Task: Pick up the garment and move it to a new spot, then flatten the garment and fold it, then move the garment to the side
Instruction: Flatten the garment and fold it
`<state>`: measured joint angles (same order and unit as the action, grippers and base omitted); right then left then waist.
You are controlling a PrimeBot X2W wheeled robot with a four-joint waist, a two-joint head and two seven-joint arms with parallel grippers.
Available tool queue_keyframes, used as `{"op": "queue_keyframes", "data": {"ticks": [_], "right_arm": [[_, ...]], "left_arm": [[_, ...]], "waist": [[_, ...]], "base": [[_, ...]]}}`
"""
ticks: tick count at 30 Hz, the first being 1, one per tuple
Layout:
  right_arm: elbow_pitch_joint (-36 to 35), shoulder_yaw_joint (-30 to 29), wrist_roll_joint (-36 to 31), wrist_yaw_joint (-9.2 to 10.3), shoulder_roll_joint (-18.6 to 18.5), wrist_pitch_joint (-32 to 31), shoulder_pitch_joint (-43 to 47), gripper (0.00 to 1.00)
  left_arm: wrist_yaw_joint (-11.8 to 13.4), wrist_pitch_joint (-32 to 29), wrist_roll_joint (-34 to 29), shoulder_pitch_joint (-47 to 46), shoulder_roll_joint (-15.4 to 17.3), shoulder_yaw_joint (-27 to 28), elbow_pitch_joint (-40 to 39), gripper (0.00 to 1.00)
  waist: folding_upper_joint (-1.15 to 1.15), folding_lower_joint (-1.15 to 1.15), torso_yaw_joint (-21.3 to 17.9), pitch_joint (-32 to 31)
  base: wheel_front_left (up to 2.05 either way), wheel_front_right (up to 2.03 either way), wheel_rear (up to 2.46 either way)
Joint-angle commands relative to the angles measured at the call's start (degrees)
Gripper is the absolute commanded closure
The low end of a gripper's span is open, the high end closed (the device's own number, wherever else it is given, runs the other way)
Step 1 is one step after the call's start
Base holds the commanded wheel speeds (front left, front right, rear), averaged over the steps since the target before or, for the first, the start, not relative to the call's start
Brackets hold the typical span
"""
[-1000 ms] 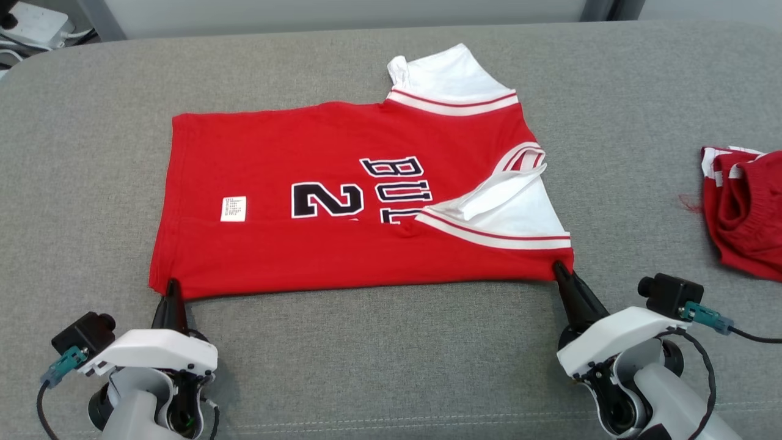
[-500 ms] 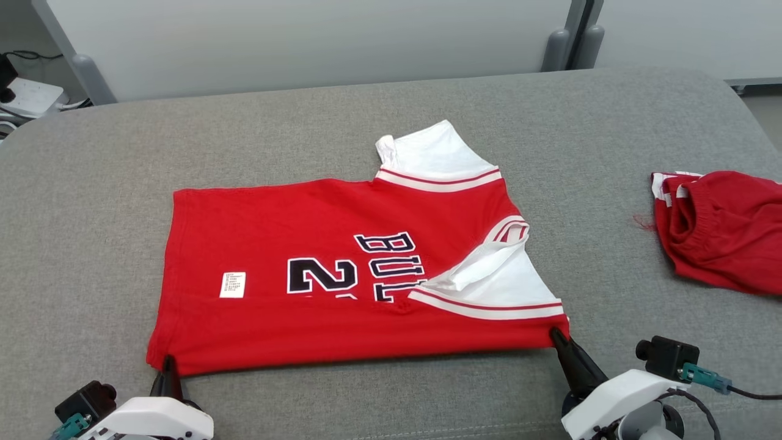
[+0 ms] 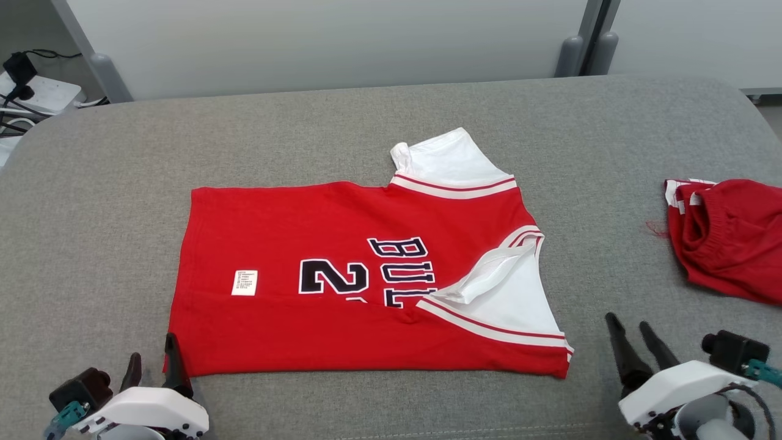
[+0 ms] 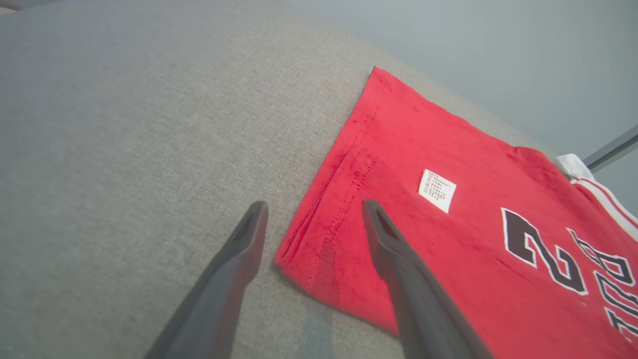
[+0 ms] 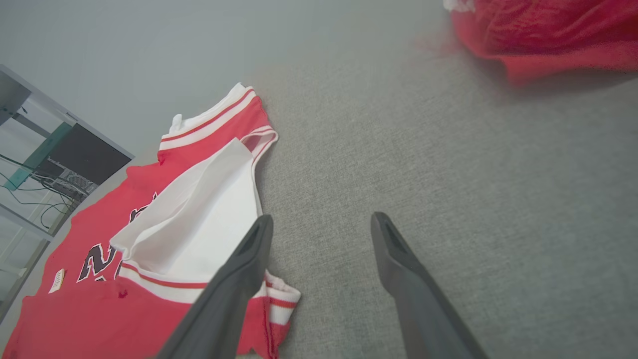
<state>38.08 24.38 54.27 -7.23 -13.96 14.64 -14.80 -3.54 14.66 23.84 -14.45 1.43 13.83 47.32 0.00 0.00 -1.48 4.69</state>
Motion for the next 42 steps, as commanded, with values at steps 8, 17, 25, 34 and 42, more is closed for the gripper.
{"op": "queue_keyframes", "data": {"ticks": [8,17,25,34,42], "right_arm": [[-5.8,-12.62,-14.01,-0.25,1.31,0.36,-2.08,0.0],[-12.96,-19.72,-30.29,-0.25,4.38,0.36,-5.33,0.0],[-13.62,-20.09,-38.17,-0.25,6.15,0.36,-12.21,0.0],[-11.76,-18.68,-39.18,-0.25,9.3,0.36,-18.87,0.0],[-13.44,-16.97,-38.49,-0.25,10.58,0.36,-19.98,0.0]], "left_arm": [[1.39,0.34,-9.63,2.85,1.49,0.49,-14.26,0.0],[0.77,0.34,-14.79,2.43,1.46,-1.36,-20.62,0.0],[-1.92,0.34,-18.56,-4.56,4.55,-4.79,-18.15,0.0],[-3.88,-0.28,-17.74,-20.22,12.61,-13.3,-8.19,0.0],[-3.93,-5.21,-4.16,-30.07,21.84,-26.21,-6.15,0.0]], "waist": [[0.0,0.0,1.24,-0.79],[0.0,0.0,1.73,1.31],[0.0,0.0,2.23,6.55],[0.0,0.0,2.13,14.77],[0.0,0.0,0.56,20.06]], "base": [[0.0,0.0,0.0],[0.0,0.0,0.0],[0.0,0.0,0.0],[0.0,0.0,0.0],[0.0,0.0,0.0]]}}
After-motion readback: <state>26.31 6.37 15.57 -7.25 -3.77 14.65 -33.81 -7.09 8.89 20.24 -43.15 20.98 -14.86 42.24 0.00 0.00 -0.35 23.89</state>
